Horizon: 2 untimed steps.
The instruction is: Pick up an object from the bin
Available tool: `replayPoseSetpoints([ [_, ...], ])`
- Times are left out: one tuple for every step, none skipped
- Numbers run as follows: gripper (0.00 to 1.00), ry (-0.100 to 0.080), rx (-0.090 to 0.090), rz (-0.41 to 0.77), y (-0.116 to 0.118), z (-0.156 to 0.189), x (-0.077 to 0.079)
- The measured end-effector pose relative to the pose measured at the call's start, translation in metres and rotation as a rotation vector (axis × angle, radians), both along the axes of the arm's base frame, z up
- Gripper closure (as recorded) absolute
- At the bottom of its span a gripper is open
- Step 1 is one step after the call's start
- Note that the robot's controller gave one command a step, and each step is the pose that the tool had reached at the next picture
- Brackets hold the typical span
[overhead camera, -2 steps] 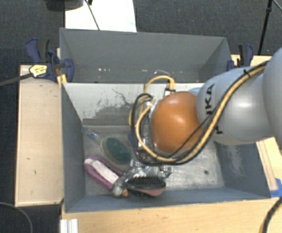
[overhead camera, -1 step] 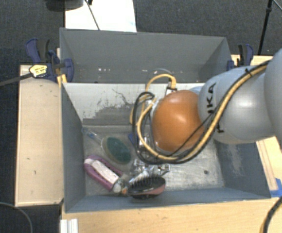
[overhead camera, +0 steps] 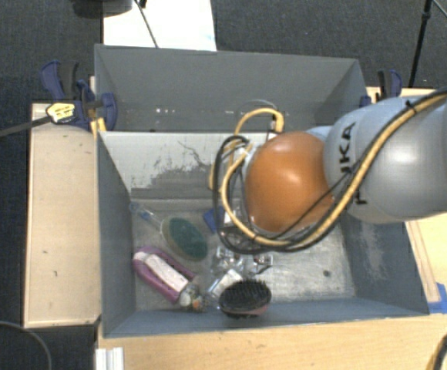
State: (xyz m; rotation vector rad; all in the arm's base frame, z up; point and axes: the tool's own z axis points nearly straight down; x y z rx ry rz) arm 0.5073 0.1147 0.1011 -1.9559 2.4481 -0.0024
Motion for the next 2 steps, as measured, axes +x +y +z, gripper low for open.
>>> replayPoseSetpoints([
  [1.00, 0.001, 0.000, -0.004, 0.001, 0.040, 0.001],
  [1.00, 0.003, -0.001, -0.011, 0.002, 0.055, 0.002],
])
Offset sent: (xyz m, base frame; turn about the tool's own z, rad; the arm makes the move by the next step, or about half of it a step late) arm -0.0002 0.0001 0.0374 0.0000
